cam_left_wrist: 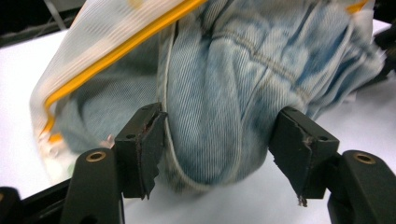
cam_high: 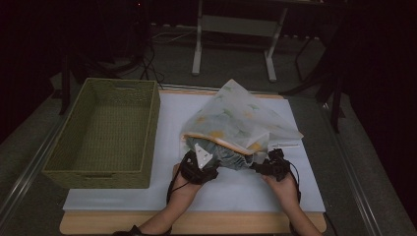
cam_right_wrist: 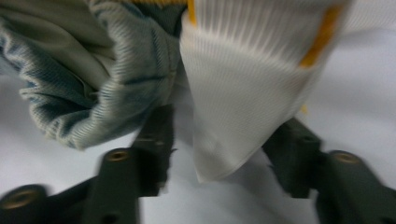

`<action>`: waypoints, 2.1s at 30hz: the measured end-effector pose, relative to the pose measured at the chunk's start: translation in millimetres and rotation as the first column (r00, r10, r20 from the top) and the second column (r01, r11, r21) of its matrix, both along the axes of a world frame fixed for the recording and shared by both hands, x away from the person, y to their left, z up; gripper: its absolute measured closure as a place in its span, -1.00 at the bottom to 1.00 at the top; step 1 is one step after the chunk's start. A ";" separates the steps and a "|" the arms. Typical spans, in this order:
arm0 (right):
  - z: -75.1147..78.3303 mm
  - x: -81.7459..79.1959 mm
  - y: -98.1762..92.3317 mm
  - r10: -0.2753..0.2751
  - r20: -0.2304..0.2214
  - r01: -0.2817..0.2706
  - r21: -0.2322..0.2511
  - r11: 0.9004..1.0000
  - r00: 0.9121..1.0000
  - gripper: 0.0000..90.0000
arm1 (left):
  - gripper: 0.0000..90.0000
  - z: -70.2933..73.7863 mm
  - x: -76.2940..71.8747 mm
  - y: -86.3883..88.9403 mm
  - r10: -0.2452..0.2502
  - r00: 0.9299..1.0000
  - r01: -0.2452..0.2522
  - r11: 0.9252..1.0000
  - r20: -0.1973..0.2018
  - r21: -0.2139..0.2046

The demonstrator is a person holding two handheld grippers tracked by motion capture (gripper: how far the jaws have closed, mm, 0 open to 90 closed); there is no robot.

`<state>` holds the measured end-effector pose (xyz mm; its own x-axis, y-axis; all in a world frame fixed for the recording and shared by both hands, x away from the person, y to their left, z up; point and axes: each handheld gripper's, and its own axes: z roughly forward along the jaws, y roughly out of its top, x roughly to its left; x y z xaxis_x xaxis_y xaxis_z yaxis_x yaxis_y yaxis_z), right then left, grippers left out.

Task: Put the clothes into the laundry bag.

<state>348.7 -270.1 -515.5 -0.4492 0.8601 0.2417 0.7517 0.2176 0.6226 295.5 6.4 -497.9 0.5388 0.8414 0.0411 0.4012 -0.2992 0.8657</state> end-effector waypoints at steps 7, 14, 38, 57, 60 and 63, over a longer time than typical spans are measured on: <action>3.7 -2.3 8.6 0.066 -0.029 -0.068 -0.056 0.996 0.997 0.96 | -0.12 -0.1 3.9 -18.0 -0.014 0.999 0.013 0.999 0.042 0.033; 28.1 -14.0 0.5 0.219 -0.038 -0.217 0.060 0.974 0.975 0.97 | -0.05 -7.2 0.7 -26.1 -0.040 0.998 0.036 0.995 0.042 0.092; 35.7 -91.7 6.7 0.683 -0.144 -0.694 -0.038 0.719 0.716 0.97 | 0.90 62.2 6.5 -64.3 0.075 0.957 -0.074 0.997 0.279 -0.014; 84.3 -93.4 -44.2 0.450 0.035 -0.446 -0.072 0.892 0.893 0.53 | 0.62 19.0 23.8 -75.0 -0.192 0.980 0.190 0.981 0.047 0.051; 102.4 -93.4 -51.3 0.403 0.108 -0.396 -0.078 0.915 0.909 0.43 | 0.55 15.9 21.3 -66.5 -0.215 0.976 0.214 0.976 0.023 0.031; 113.1 -92.3 -53.1 0.357 0.165 -0.349 -0.077 0.934 0.919 0.32 | 0.50 14.1 17.9 -58.3 -0.246 0.969 0.246 0.969 0.019 0.018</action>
